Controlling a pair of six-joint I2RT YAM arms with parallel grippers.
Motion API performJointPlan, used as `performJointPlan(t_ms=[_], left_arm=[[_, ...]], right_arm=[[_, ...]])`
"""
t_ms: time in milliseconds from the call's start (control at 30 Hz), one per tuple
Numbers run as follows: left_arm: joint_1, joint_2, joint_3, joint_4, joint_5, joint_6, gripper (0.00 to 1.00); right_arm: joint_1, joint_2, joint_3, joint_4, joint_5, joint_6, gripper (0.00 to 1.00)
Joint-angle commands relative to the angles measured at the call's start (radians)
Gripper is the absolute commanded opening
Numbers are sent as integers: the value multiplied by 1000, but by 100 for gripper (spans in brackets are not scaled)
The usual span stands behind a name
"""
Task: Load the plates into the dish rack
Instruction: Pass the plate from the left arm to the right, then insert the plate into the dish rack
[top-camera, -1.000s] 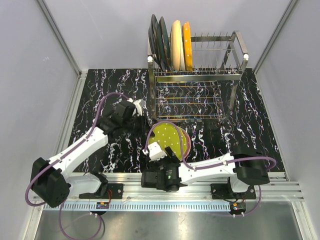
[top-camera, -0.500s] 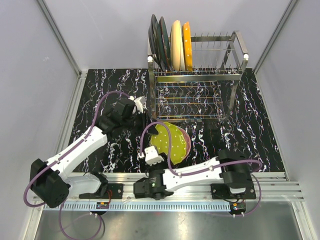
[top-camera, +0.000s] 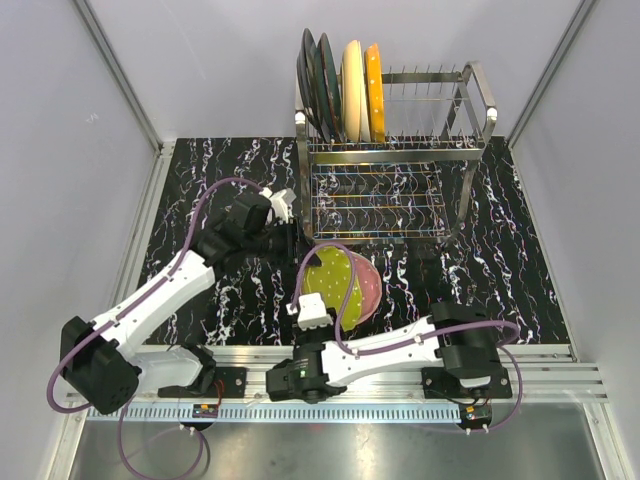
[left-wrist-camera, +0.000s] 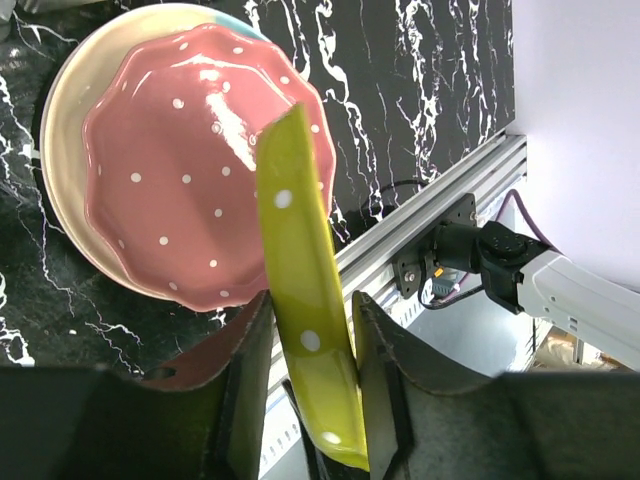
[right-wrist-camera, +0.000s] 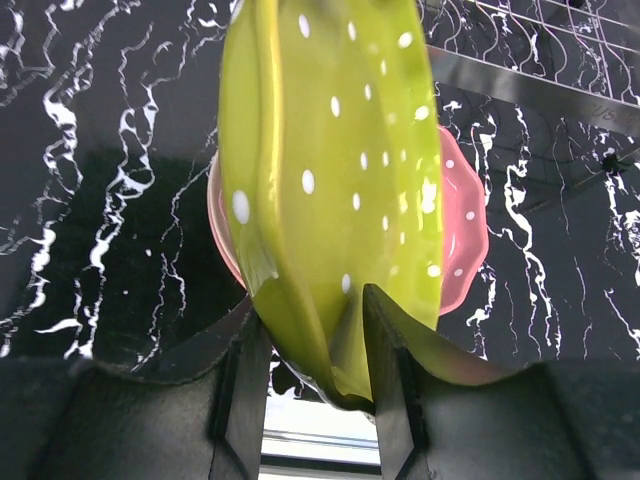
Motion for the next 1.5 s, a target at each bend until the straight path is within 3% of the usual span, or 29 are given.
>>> performJointPlan(t_ms=[0,200,333,533,667,767,1133,1333,1467], left_arm=[[11,-5,50,8,30,64,40],[11,6,44,15,66,71,49],[11,3,33,23,73,69,51],[11,-2,42,26,79,80,55],[13,16,107,-35,82,132,63],[16,21,151,-69,68,159,65],[51,21,263,-133,64,216,74],[65,-72,375,-218,-125,321,88],[65,-170,348,-205,-309,368,99]], right_arm=[[-4,-112,-7,-254,106,63,11],[-4,-162,-13,-193,121,2,6],[-5,-211,-48,-71,118,-146,4],[-10,-340,-183,299,83,-473,3],[-33,-464,-319,731,-15,-768,1],[-50,-501,-385,854,-72,-865,1],[-138,-526,-396,898,-170,-911,3],[-180,-615,-384,918,-208,-1018,3],[-209,-670,-370,908,-240,-1061,0]])
